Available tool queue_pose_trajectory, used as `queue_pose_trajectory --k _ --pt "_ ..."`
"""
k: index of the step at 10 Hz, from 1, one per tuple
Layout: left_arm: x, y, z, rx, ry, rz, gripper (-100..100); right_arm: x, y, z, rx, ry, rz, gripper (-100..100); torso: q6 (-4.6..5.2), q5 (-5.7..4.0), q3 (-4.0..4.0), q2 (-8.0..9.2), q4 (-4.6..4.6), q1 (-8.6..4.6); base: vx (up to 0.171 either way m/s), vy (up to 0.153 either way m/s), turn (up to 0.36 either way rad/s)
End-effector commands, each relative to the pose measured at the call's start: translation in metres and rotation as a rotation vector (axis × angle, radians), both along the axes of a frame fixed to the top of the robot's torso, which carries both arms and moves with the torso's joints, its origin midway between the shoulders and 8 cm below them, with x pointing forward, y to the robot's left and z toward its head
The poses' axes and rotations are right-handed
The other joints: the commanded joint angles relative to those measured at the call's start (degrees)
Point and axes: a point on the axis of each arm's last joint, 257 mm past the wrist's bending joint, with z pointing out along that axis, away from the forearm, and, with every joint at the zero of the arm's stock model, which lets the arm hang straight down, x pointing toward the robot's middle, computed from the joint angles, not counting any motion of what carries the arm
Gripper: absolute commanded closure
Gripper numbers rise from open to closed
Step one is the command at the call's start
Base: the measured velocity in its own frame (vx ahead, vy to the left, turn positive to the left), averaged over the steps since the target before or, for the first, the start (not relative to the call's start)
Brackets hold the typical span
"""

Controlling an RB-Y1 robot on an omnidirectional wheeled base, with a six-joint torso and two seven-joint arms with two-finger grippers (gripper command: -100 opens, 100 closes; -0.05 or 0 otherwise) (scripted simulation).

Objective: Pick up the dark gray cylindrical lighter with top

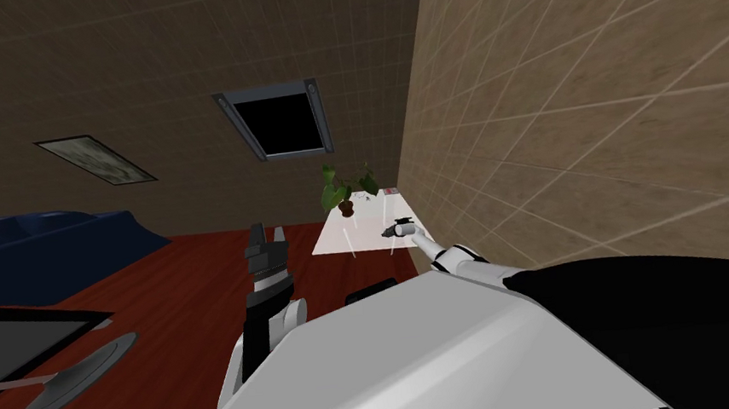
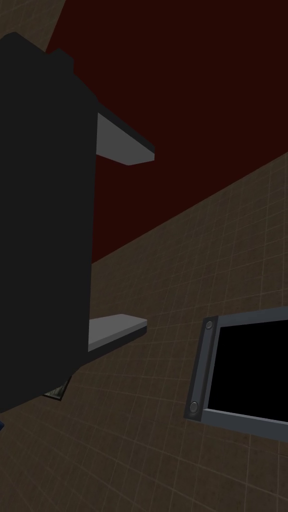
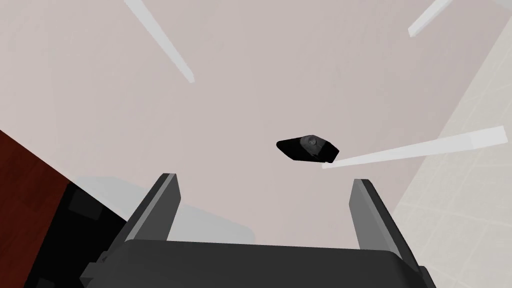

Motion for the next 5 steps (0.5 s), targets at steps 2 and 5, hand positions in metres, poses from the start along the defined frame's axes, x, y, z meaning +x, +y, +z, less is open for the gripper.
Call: queue_pose_trajectory --k 2,5 --pt "0.000 0.000 0.000 0.000 0.000 0.000 0 -0.007 -0.005 -0.009 0.028 0.073 -0.037 -100 0.00 0.00 -0.02 -0.04 0.00 -0.01 0.050 0.010 -0.015" --pt "0.000 0.000 0.000 0.000 0.000 0.000 0 -0.017 -0.011 -0.016 0.069 0.175 -0.093 -100 0.00 0.00 0.00 0.00 0.00 -0.02 0.049 0.011 -0.019"
